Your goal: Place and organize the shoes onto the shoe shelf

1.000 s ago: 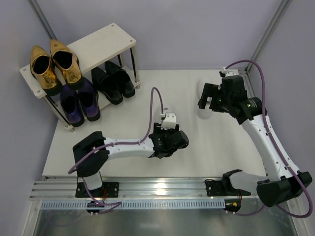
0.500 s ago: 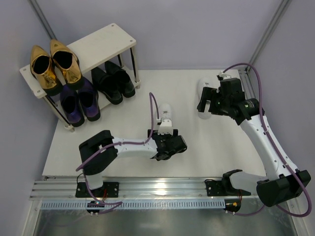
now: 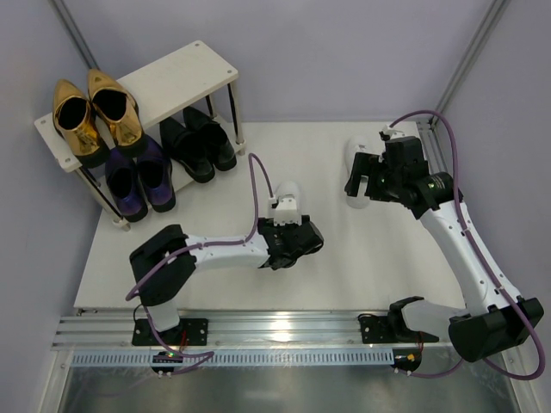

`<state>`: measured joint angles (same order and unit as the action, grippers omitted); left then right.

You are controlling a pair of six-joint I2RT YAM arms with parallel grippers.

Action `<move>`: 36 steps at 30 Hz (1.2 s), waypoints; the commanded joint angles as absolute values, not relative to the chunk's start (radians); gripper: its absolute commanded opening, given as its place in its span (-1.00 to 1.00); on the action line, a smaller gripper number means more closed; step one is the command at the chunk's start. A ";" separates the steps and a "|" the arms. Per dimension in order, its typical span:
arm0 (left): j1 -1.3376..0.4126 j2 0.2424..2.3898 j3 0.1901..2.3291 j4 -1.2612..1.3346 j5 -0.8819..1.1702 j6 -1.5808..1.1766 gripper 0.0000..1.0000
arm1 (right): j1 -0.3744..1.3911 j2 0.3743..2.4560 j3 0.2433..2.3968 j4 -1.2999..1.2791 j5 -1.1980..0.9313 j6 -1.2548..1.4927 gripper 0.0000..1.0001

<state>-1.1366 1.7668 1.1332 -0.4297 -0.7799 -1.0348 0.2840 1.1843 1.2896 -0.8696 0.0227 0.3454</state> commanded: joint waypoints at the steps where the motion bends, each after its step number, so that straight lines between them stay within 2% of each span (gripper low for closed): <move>1: -1.106 1.764 1.158 -0.364 -0.753 -1.040 0.91 | 0.281 1.174 1.307 -0.861 0.014 0.330 0.95; 5: -1.083 1.741 1.106 -0.279 -0.715 -1.028 0.82 | 0.281 1.170 1.305 -0.861 0.012 0.327 0.96; 8: -1.068 1.747 1.109 -0.276 -0.700 -1.008 0.44 | 0.279 1.170 1.305 -0.858 0.014 0.328 0.95; 9: -1.065 1.749 1.109 -0.275 -0.690 -1.005 -0.01 | 0.281 1.172 1.305 -0.857 -0.020 0.328 0.96; 11: -1.060 1.756 1.111 -0.282 -0.684 -1.006 -0.60 | 0.281 1.173 1.307 -0.857 -0.020 0.325 0.95; 12: -1.058 1.761 1.118 -0.307 -0.681 -1.006 -0.99 | 0.279 1.172 1.308 -0.859 -0.020 0.324 0.96; 18: -1.077 1.723 1.167 -0.394 -0.744 -0.948 -1.00 | 0.279 1.170 1.301 -0.854 -0.020 0.322 0.96; 25: -1.120 1.648 1.339 -0.477 -0.887 -0.746 -1.00 | 0.279 1.180 1.302 -0.850 -0.017 0.325 0.96; 32: -1.120 1.586 1.479 -0.427 -0.997 -0.528 -1.00 | 0.272 1.183 1.302 -0.850 -0.009 0.325 0.96; 36: -1.103 1.562 1.598 -0.318 -1.074 -0.274 -0.99 | 0.270 1.181 1.307 -0.853 -0.009 0.324 0.95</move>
<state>-1.1164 1.6455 1.4815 -0.4927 -0.8989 -0.5056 0.2764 1.1847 1.2896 -0.8692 -0.0101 0.3408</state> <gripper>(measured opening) 0.493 0.976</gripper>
